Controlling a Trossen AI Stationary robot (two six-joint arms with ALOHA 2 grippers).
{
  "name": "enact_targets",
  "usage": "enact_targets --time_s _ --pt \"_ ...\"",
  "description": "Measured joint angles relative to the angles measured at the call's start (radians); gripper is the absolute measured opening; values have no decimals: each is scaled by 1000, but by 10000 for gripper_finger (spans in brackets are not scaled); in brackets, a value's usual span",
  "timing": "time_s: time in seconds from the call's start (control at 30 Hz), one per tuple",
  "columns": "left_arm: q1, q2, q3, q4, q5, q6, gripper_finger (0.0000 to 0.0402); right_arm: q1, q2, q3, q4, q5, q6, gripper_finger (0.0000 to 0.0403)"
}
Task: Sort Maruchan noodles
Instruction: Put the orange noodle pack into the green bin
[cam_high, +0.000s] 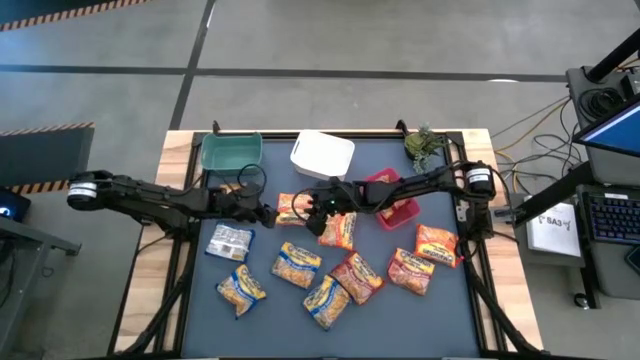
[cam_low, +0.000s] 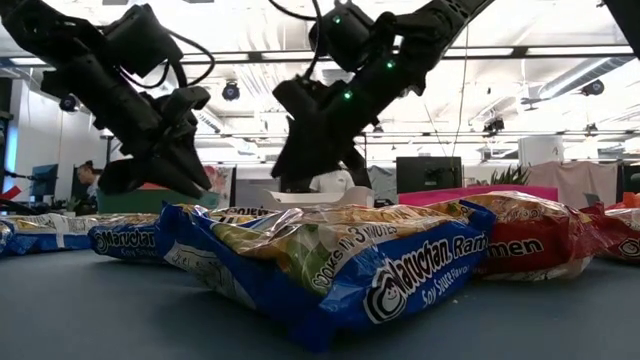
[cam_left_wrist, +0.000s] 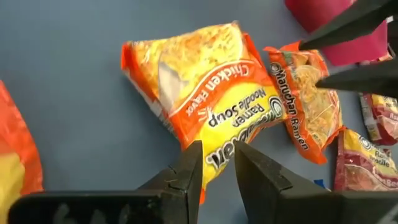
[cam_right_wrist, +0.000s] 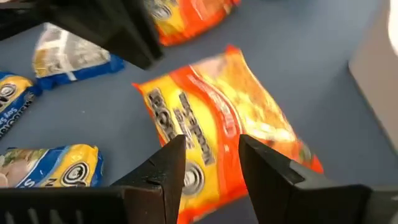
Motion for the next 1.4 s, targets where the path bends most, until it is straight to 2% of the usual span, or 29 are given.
enact_targets --time_s 0.17,0.4,0.57,0.73,0.87,1.2,1.4 --pt "2 1 0 6 5 -1 113 -10 1 -13 -17 5 -17 105" --pt "2 20 0 55 3 25 211 -8 66 -33 119 -7 -99 22" --pt "2 50 0 72 3 36 253 -18 108 -31 85 0 -73 9" --pt "2 98 -2 124 2 22 258 -26 133 -30 48 -1 -46 9" --pt "4 141 -2 238 4 8 257 -26 135 -33 46 -1 -45 9" --pt "13 245 -1 232 -38 -57 257 -28 154 -54 38 9 -52 9" --pt "13 320 -1 377 -34 -36 257 -28 154 -59 43 9 -51 9"
